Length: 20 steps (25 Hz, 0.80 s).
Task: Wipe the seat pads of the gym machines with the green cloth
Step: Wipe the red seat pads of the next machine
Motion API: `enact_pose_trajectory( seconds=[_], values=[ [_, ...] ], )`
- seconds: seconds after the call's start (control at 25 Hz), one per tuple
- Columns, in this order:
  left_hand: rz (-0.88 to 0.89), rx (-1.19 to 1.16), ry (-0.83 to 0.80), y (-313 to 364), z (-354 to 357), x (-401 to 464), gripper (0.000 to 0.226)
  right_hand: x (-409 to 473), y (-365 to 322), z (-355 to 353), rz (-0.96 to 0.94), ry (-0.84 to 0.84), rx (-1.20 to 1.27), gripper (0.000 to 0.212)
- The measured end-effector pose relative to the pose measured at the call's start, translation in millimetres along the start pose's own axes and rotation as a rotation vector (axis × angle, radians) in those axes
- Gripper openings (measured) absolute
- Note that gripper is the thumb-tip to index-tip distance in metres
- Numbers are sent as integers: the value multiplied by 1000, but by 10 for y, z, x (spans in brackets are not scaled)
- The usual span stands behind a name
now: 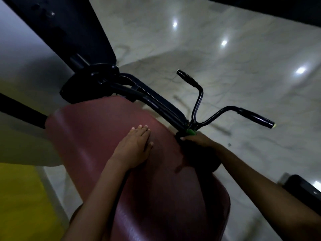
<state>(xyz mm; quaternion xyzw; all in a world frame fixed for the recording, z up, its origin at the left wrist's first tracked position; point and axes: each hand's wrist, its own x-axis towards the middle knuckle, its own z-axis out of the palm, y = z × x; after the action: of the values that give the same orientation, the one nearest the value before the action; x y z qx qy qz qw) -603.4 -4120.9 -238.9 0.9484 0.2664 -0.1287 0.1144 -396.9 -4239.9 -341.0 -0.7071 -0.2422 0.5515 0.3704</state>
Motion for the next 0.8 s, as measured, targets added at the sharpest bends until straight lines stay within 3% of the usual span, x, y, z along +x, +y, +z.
enact_pose_trajectory(
  seconds=[0.2, 0.32, 0.44, 0.56, 0.64, 0.8],
  values=[
    [73, -28, -77, 156, 13, -28, 57, -20, -101, 22, 21, -8, 0, 38],
    [103, -27, -111, 238, 30, -42, 58, -396, 253, -95, 76, 8, -68, 18],
    [135, 1, -88, 256, 60, -24, 58, -625, 460, -139, 145, 2, -66, 26],
    [141, 13, -108, 257, 79, -27, 57, -512, 221, -93, 86, 28, -124, 24],
    [168, 17, -122, 247, 76, -25, 58, -479, 80, -41, 60, 62, -147, 39],
    [264, 36, -211, 264, 47, -37, 58, -909, 329, -71, 118, 140, -108, 27]
  ],
)
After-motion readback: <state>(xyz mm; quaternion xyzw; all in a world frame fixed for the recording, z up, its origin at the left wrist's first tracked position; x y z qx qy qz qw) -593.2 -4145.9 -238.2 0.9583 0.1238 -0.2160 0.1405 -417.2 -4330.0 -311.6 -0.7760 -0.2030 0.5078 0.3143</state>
